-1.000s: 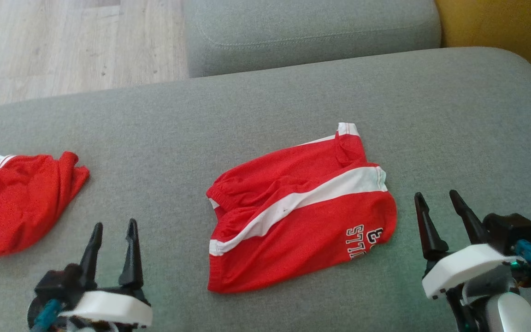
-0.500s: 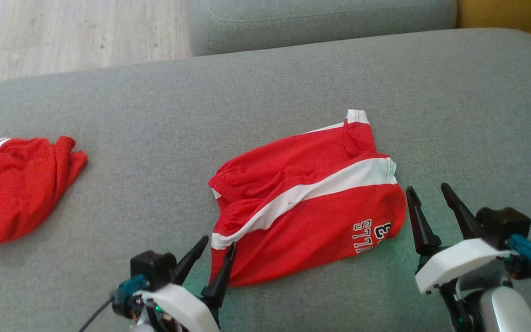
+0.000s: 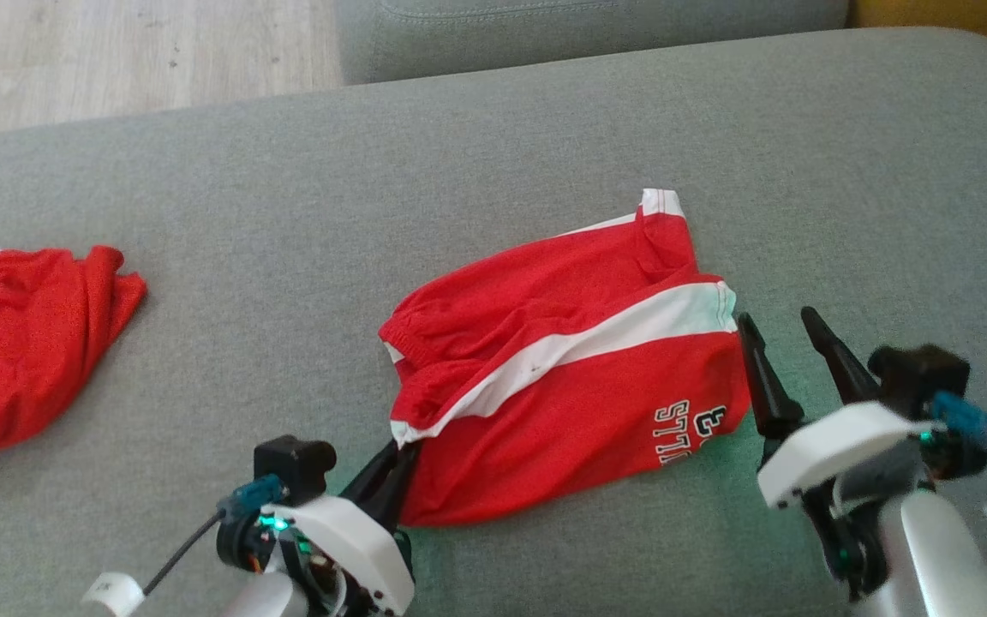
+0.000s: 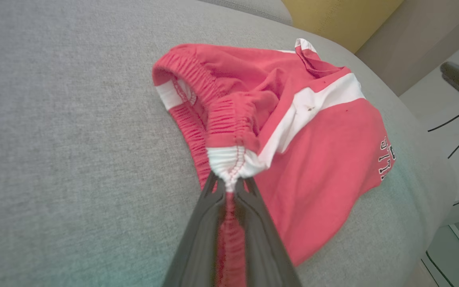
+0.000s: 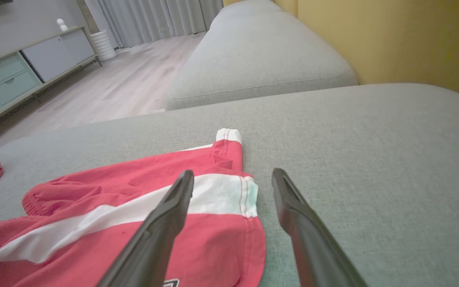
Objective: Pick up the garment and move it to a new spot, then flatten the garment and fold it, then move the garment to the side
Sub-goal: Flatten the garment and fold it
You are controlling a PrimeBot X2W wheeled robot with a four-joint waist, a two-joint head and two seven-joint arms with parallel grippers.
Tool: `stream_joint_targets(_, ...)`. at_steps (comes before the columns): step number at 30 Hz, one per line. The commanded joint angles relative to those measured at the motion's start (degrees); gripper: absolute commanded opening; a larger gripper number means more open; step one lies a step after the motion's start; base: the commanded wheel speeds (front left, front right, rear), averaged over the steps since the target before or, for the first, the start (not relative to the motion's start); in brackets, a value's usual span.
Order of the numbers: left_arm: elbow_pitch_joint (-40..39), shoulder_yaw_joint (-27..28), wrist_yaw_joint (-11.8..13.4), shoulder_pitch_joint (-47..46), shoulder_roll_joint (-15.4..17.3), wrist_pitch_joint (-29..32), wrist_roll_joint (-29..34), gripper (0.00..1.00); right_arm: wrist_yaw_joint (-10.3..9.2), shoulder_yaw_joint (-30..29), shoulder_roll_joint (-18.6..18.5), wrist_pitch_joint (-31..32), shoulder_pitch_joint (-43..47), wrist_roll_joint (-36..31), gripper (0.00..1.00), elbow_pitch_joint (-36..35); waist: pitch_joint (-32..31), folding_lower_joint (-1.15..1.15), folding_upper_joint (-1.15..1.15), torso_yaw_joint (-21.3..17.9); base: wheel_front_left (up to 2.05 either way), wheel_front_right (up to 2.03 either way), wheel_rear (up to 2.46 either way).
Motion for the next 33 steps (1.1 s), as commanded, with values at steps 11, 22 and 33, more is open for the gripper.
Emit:
stream_joint_targets(11,-0.6,2.1,-0.1,-3.1,0.8,-2.1,0.3,0.0,-0.04,0.8,-0.3,10.8,-15.1,12.3,1.0,15.7,1.8,0.0,0.0,0.7,0.0,0.0,0.0)
stream_joint_targets(22,-0.3,1.3,-0.7,-4.1,0.8,-2.4,0.2,0.0,-0.04,4.0,-0.3,11.4,-21.6,13.1,1.0,26.3,2.8,0.0,0.0,1.3,0.0,0.0,0.0)
stream_joint_targets(33,-0.2,1.7,-0.4,-4.2,1.4,-2.7,-0.5,0.0,-0.04,11.8,-0.3,10.4,-22.1,13.4,0.48,24.6,2.7,0.0,0.0,0.6,0.0,0.0,0.0)
